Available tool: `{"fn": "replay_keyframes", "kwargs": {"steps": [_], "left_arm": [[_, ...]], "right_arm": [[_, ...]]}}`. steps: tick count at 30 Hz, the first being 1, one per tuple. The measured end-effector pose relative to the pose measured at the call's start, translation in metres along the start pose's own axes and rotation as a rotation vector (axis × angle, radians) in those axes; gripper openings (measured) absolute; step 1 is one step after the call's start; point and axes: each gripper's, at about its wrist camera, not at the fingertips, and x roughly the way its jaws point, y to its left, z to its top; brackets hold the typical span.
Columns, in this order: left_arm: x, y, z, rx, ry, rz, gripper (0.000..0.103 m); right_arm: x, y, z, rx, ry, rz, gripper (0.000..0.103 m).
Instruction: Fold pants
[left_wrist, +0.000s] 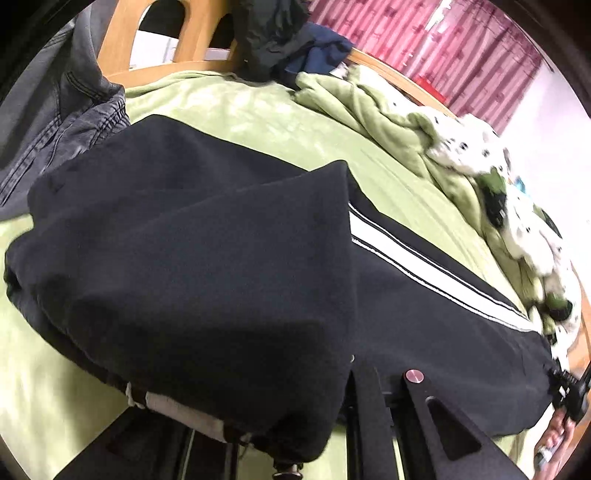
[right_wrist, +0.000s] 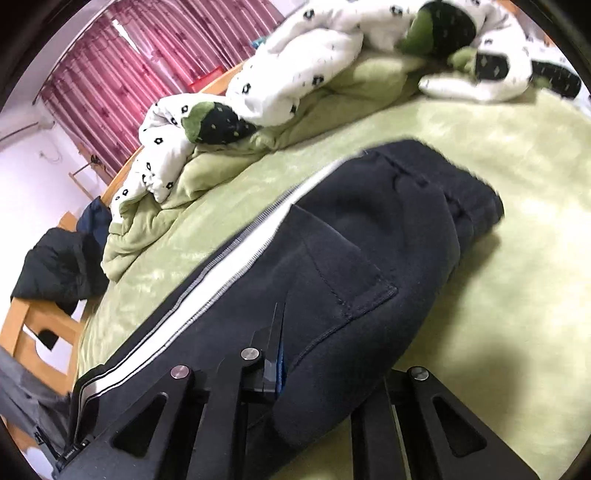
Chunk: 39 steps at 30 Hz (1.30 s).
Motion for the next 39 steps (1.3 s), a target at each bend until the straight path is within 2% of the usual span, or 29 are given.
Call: {"fn": "replay_keyframes", "kwargs": {"steps": [7, 9, 12, 14, 15, 16, 17, 19, 20, 22, 26, 30, 34, 35, 36, 38, 39], "left_arm": [[-0.05, -0.019, -0.079, 0.081, 0.062, -0.076, 0.013], [-0.058, -0.025, -0.094, 0.115, 0.061, -0.073, 0.013], [-0.058, -0.036, -0.11, 0.179, 0.058, -0.018, 0.015], [-0.057, -0.03, -0.113, 0.177, 0.089, -0.029, 0.02], [-0.058, -0.025, -0.114, 0.164, 0.115, -0.043, 0.026], [-0.062, -0.02, -0.116, 0.149, 0.133, -0.049, 0.028], [-0.069, -0.015, -0.119, 0.147, 0.132, -0.056, 0.031], [-0.085, -0.009, -0.127, 0.177, 0.106, -0.051, 0.038], [-0.094, -0.007, -0.131, 0.201, 0.085, -0.037, 0.045], [-0.11, -0.005, -0.139, 0.236, 0.046, -0.006, 0.048], [-0.131, -0.01, -0.14, 0.28, 0.009, -0.005, 0.048], [-0.136, -0.02, -0.131, 0.28, -0.029, -0.018, 0.048], [-0.119, -0.033, -0.125, 0.338, -0.009, 0.036, 0.047], [-0.115, -0.029, -0.127, 0.339, 0.005, 0.038, 0.041], [-0.11, -0.028, -0.127, 0.332, 0.014, 0.033, 0.03], [-0.107, -0.027, -0.128, 0.324, 0.009, -0.007, 0.02], [-0.108, -0.028, -0.125, 0.333, -0.005, -0.019, 0.011]], "right_arm": [[-0.094, -0.062, -0.014, -0.015, -0.003, -0.069, 0.011], [-0.109, -0.084, -0.024, 0.0, -0.006, -0.084, 0.011], [-0.115, -0.116, -0.044, 0.071, 0.024, -0.106, 0.013], [-0.108, -0.128, -0.055, 0.097, 0.062, -0.106, 0.016], [-0.106, -0.127, -0.059, 0.075, 0.085, -0.141, 0.018], [-0.106, -0.124, -0.062, 0.046, 0.102, -0.177, 0.026], [-0.11, -0.117, -0.066, -0.005, 0.114, -0.232, 0.029], [-0.124, -0.105, -0.072, -0.076, 0.088, -0.291, 0.03], [-0.131, -0.102, -0.074, -0.095, 0.07, -0.314, 0.031], [-0.149, -0.093, -0.078, -0.133, 0.025, -0.356, 0.036], [-0.168, -0.082, -0.081, -0.138, -0.023, -0.352, 0.045], [-0.175, -0.073, -0.081, -0.125, -0.04, -0.318, 0.046], [-0.16, -0.065, -0.078, -0.102, -0.012, -0.292, 0.046], [-0.157, -0.064, -0.079, -0.104, -0.004, -0.293, 0.046], [-0.154, -0.062, -0.08, -0.112, 0.002, -0.303, 0.046], [-0.151, -0.056, -0.083, -0.137, 0.003, -0.328, 0.046], [-0.15, -0.054, -0.084, -0.148, 0.0, -0.336, 0.046]]}}
